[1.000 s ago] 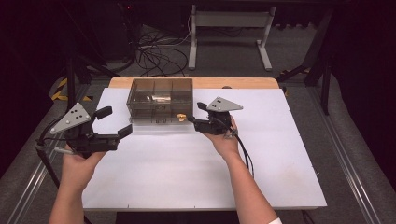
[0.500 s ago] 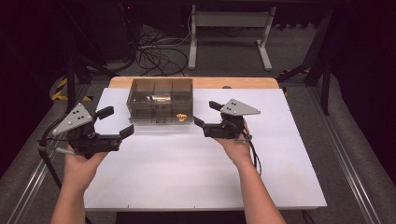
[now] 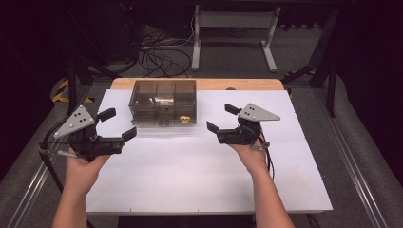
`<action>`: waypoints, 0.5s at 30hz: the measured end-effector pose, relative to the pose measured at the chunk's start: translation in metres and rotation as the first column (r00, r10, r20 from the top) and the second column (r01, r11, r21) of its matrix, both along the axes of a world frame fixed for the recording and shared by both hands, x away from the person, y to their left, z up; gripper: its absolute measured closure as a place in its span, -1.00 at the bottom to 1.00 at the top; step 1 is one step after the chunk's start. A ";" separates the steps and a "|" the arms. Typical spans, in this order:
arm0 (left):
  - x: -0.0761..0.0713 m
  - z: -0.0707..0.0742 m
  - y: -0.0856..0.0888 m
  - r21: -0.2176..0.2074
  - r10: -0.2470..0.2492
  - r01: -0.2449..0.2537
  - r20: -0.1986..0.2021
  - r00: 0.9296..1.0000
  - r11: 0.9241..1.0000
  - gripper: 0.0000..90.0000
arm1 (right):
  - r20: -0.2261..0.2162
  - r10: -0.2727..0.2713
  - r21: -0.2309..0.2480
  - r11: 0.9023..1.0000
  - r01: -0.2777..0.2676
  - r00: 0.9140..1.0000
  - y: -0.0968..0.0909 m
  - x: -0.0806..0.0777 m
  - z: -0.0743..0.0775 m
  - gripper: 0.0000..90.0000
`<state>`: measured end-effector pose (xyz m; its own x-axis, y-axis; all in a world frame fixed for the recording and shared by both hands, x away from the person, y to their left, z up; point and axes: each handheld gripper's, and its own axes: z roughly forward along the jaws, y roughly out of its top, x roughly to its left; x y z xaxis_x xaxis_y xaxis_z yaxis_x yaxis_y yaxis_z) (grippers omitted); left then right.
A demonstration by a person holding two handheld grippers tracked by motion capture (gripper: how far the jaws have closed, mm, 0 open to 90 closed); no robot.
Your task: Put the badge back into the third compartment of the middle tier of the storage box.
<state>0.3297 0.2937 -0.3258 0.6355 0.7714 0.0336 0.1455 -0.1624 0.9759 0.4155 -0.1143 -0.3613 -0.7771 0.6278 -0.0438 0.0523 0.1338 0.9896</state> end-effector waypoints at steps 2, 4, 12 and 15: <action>0.000 0.000 0.000 0.003 0.002 -0.002 0.002 1.000 1.000 -0.86 | 0.006 -0.002 0.005 1.000 0.002 1.000 -0.003 -0.002 0.001 -0.82; 0.000 0.000 0.000 -0.003 0.001 -0.001 0.002 1.000 1.000 -0.87 | 0.009 -0.003 0.016 1.000 0.003 1.000 -0.006 -0.003 0.002 -0.84; 0.000 -0.001 0.000 0.001 0.006 -0.006 0.005 1.000 1.000 -0.88 | 0.021 -0.012 0.069 0.998 0.010 1.000 -0.024 -0.010 0.006 -0.90; 0.000 -0.002 0.000 -0.003 0.009 -0.009 0.010 1.000 1.000 -0.89 | 0.018 -0.017 0.087 0.996 0.015 1.000 -0.032 -0.012 0.006 -0.90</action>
